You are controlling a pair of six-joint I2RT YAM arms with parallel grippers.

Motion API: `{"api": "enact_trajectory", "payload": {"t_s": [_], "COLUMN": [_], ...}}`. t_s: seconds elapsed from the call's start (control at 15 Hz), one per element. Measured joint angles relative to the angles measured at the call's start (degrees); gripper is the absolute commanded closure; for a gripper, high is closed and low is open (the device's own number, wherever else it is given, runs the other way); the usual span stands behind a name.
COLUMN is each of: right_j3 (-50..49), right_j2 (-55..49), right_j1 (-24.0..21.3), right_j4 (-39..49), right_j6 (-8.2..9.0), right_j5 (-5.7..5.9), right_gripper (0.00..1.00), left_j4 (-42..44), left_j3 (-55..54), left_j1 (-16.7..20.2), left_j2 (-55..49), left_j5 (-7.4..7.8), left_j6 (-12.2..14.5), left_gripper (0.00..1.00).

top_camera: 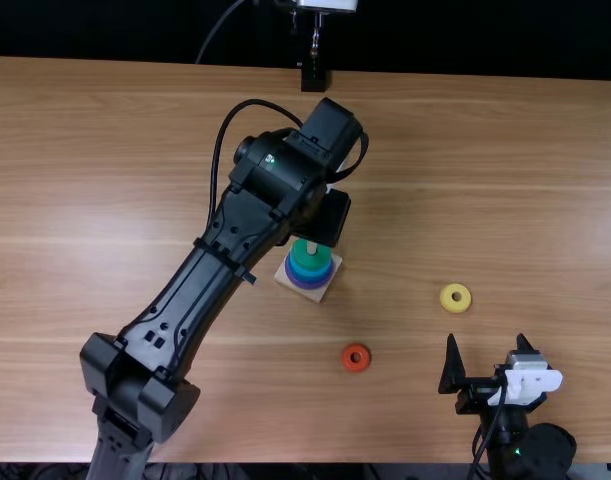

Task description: Build the Hanoi tower: stack the rings onto the peg from bottom to top in this color order: purple, dark blue, light blue, dark green, light green, yellow, orange.

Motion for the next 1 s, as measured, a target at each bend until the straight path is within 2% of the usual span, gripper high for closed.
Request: {"api": "enact_trajectory", "payload": {"t_s": [0.4, 0.47, 0.53, 0.6, 0.67, 0.8, 1.0], "right_j3": [-0.02, 0.0, 0.0, 0.0, 0.0, 0.0, 0.0], "right_j2": [0.0, 0.0, 0.0, 0.0, 0.0, 0.0, 0.0], "right_j1": [0.0, 0.0, -0.02, -0.02, -0.02, 0.0, 0.0], "right_j4": [0.02, 0.04, 0.04, 0.02, 0.04, 0.02, 0.0], "right_j6": [0.02, 0.0, 0.0, 0.02, 0.0, 0.0, 0.02], "right_j5": [0.02, 0.0, 0.0, 0.02, 0.02, 0.02, 0.02], "right_gripper": [0.0, 0.0, 0.0, 0.0, 0.0, 0.0, 0.0], "left_j4": [-0.44, -0.44, -0.46, -0.44, -0.7, -1.33, -0.94], "left_j3": [0.13, 0.13, 0.13, 0.13, 0.13, 0.13, -1.42], "left_j1": [-1.09, -1.09, -1.09, -1.09, -1.09, -1.09, -1.09], "left_j2": [0.61, 0.59, 0.59, 0.59, 0.59, 0.61, 0.59], "left_j5": [-0.13, -0.24, -0.22, -0.2, -0.2, 0.07, 2.14], "left_j6": [-0.37, -0.37, -0.37, -0.37, -0.35, -0.37, -0.37], "left_gripper": [1.0, 0.97, 0.68, 0.3, 0.0, 0.0, 0.0]}}
